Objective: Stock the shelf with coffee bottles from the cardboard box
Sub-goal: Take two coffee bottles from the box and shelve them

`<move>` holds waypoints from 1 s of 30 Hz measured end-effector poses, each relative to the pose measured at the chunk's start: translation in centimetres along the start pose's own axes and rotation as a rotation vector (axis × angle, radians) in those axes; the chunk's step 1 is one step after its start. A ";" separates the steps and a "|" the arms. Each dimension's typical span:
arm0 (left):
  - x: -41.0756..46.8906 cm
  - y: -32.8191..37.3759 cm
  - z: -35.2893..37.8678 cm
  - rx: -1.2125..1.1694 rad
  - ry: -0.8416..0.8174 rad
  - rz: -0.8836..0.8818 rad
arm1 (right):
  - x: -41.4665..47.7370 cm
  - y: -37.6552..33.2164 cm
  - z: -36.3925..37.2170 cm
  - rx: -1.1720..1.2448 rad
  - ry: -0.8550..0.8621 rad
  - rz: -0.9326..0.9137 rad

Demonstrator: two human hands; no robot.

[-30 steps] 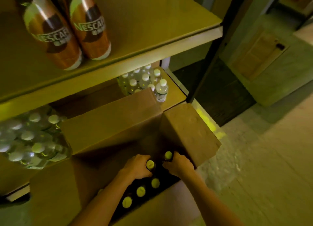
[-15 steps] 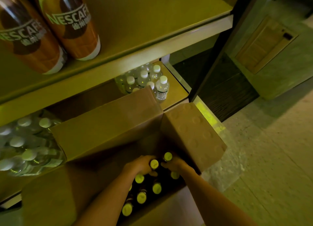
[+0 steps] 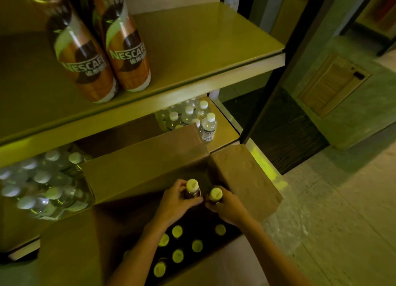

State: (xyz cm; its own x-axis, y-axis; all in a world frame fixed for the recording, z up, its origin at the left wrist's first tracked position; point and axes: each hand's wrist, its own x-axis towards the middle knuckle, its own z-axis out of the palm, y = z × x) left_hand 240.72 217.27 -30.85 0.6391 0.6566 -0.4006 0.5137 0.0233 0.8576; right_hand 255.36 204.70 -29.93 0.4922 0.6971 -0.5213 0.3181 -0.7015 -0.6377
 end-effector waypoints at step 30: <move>-2.2 36.0 -5.5 -0.162 0.934 0.443 | -0.6 -24.1 -29.1 0.325 0.063 -0.966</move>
State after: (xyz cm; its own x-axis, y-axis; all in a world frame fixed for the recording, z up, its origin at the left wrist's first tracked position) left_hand 254.60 220.80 2.66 0.0195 0.9506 0.3097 0.2144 -0.3065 0.9274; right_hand 271.00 216.89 2.30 0.1863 0.9280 0.3226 0.3716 0.2374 -0.8975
